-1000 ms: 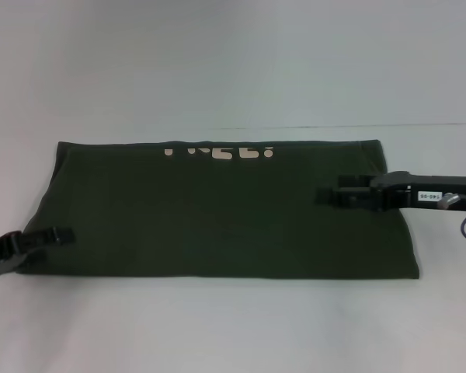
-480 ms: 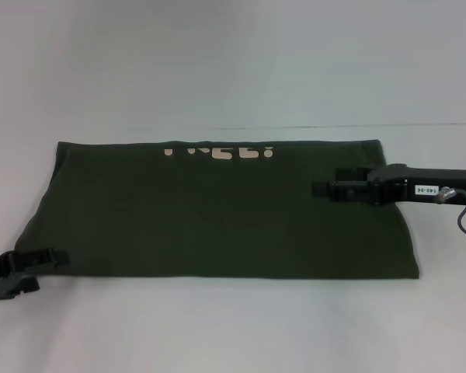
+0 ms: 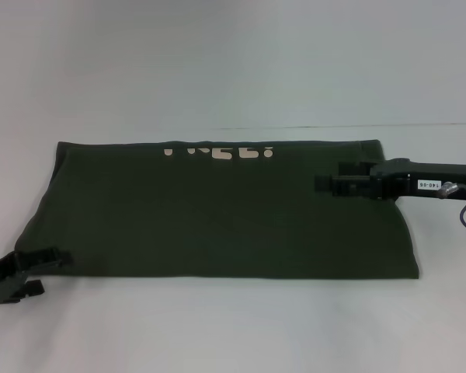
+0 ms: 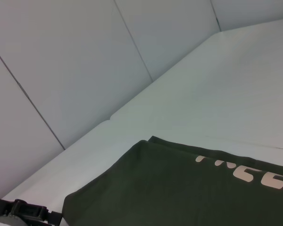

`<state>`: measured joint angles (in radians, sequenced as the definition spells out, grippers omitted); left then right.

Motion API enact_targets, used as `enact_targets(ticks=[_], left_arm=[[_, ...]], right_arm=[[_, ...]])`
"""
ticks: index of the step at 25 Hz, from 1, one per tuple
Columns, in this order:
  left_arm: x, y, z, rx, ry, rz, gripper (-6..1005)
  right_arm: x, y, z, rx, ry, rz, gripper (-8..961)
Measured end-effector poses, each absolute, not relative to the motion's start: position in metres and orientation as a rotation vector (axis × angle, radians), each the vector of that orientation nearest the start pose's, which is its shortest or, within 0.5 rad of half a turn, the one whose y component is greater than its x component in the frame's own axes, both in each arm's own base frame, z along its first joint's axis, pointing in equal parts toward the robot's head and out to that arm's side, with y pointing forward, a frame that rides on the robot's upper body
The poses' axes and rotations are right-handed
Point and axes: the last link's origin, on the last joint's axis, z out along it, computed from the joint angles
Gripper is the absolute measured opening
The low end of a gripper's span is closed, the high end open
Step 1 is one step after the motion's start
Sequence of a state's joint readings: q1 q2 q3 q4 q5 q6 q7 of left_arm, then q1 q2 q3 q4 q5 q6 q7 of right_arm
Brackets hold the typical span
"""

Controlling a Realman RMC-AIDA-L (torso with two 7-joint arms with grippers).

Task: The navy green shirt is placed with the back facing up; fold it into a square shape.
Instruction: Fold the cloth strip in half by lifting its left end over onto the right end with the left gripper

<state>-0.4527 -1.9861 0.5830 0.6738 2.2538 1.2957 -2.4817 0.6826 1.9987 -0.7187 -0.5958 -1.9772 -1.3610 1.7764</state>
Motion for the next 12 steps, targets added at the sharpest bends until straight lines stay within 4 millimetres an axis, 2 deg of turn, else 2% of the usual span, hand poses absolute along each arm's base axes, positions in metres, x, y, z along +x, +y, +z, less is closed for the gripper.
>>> enact_targets(ticks=[12], left_arm=[[-0.3623,0.3339,0.0518,2.323,2.630,0.696,908]], right_arm=[[0.2392,0.3960,0.0253,-2.525,1.029,0.697,900]])
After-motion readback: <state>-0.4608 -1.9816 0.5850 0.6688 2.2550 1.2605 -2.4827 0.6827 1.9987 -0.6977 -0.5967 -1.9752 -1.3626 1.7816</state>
